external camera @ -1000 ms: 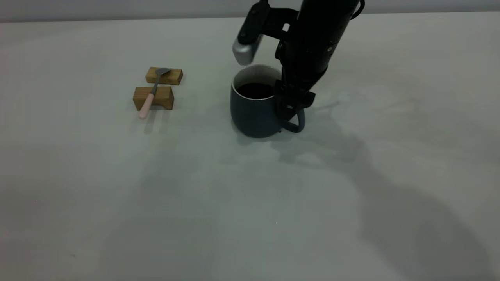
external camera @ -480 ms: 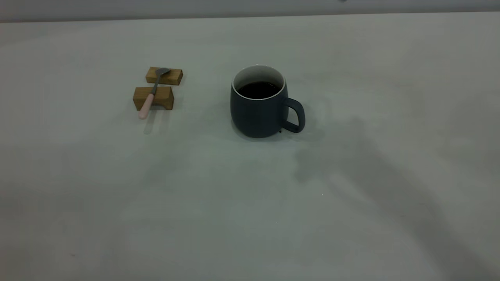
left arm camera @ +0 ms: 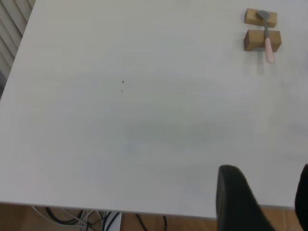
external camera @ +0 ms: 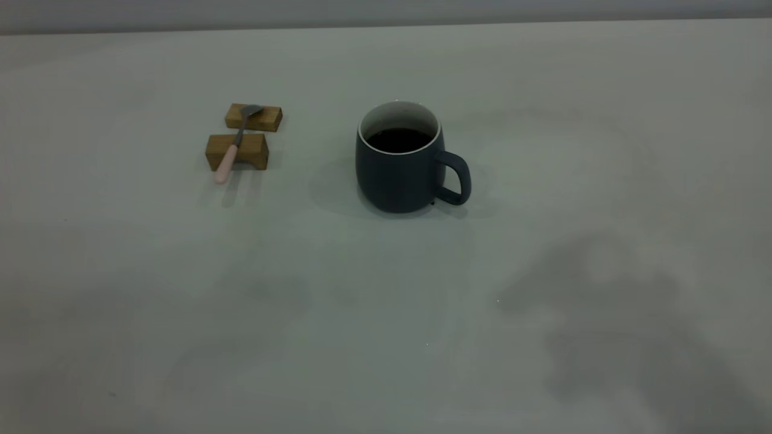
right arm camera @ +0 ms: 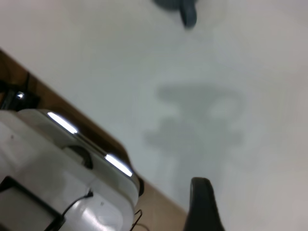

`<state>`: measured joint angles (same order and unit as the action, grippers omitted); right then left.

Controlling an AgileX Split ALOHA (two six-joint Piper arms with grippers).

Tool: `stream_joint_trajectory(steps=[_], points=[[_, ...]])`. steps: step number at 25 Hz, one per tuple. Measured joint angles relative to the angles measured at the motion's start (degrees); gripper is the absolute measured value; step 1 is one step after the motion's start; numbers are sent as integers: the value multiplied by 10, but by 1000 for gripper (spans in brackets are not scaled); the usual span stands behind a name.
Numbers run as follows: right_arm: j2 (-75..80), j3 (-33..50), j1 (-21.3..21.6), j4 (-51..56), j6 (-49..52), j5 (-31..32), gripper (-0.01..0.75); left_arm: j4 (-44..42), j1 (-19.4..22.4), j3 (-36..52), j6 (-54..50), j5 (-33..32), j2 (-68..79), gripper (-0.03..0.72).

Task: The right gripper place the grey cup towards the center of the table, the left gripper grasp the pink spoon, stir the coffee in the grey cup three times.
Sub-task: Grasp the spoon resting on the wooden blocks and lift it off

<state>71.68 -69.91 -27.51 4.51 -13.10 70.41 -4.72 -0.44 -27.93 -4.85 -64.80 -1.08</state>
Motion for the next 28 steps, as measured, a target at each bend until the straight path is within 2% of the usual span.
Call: stream_joint_trajectory(steps=[6, 8, 13, 18, 20, 28], points=[[-177, 179, 5, 4, 51, 5, 594, 0, 0, 0, 0, 0, 0, 374], [-251, 232, 26, 17, 60, 5, 593, 0, 0, 0, 0, 0, 0, 374], [-423, 334, 124, 19, 65, -4, 593, 0, 0, 0, 0, 0, 0, 374], [-566, 392, 194, 13, 66, -41, 593, 0, 0, 0, 0, 0, 0, 374], [-607, 410, 211, 10, 66, -60, 592, 0, 0, 0, 0, 0, 0, 374], [-694, 429, 256, -3, 69, -60, 592, 0, 0, 0, 0, 0, 0, 374]])
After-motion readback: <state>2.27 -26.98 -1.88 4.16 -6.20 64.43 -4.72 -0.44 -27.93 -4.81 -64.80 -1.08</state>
